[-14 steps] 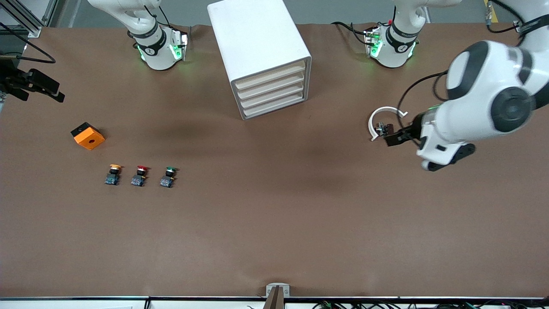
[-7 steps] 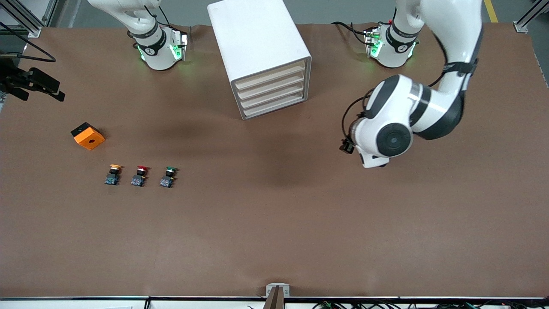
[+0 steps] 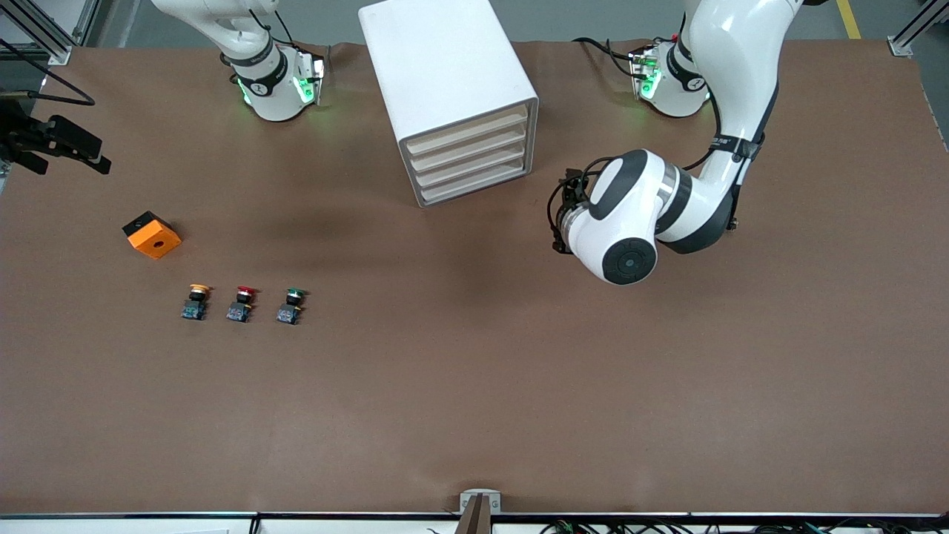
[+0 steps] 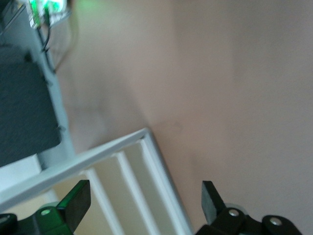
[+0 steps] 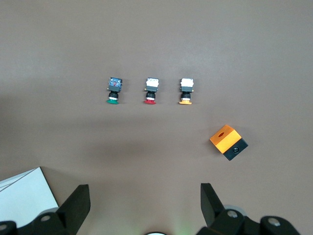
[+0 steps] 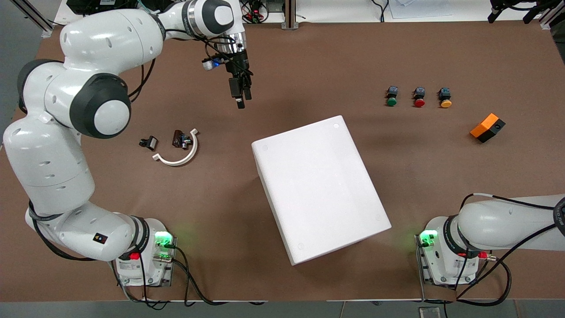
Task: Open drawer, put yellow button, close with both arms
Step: 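Reach the left gripper toward the handle of the cabinet's top drawer, then grasp the drawer handle with the left gripper while the right gripper reaches the buttons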
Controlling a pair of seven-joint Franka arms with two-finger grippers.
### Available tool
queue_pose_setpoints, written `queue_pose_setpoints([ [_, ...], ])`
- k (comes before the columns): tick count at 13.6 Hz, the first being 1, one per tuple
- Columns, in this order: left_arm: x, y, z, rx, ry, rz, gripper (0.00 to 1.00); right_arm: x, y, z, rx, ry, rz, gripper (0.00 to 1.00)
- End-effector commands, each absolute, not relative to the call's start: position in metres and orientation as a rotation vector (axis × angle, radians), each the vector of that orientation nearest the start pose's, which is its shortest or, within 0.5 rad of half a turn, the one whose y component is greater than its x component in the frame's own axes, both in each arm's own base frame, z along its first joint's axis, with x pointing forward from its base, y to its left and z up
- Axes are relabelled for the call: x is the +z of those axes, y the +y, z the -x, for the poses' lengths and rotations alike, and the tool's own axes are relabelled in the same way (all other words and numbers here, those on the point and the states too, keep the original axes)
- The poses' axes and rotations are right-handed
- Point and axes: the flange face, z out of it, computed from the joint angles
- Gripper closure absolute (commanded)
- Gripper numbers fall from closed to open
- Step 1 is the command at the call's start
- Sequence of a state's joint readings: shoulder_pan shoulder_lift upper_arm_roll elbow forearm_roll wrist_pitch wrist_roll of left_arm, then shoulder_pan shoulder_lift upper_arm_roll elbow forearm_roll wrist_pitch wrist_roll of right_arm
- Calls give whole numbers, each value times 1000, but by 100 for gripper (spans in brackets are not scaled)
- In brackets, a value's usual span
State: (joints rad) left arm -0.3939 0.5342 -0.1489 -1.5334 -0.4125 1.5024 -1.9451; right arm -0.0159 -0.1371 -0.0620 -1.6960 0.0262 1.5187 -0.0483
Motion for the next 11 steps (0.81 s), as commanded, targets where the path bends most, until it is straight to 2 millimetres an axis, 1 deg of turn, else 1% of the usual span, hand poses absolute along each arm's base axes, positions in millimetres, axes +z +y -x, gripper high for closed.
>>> queue_pose_setpoints([
  [1, 325, -365, -522, 1040, -1821, 1817, 0, 616, -43, -511, 135, 43, 3106, 0],
  [2, 323, -370, -519, 1054, -1826, 1792, 0, 607, -45, -517, 172, 25, 3098, 0],
  [3, 319, -373, -517, 1059, -1835, 1762, 0, 610, -47, -520, 153, -12, 3113, 0],
  [4, 317, -374, -517, 1070, -1852, 1723, 0, 608, -53, -526, 136, -1, 3117, 0],
  [5, 311, -376, -516, 1074, -1852, 1702, 0, 588, -59, -538, 183, 19, 3111, 0],
  [6, 313, -385, -511, 1061, -1836, 1721, 0, 577, -74, -548, 194, 60, 3097, 0],
  [7, 313, -387, -509, 1061, -1827, 1724, 0, 568, -86, -555, 210, 89, 3094, 0],
  [9, 305, -390, -505, 1108, -1798, 1684, 0, 547, -105, -570, 217, 104, 3102, 0],
  [10, 300, -393, -504, 1147, -1800, 1649, 0, 528, -109, -578, 236, 109, 3101, 0],
  [11, 293, -396, -504, 1180, -1819, 1580, 0, 509, -115, -583, 271, 126, 3096, 0],
])
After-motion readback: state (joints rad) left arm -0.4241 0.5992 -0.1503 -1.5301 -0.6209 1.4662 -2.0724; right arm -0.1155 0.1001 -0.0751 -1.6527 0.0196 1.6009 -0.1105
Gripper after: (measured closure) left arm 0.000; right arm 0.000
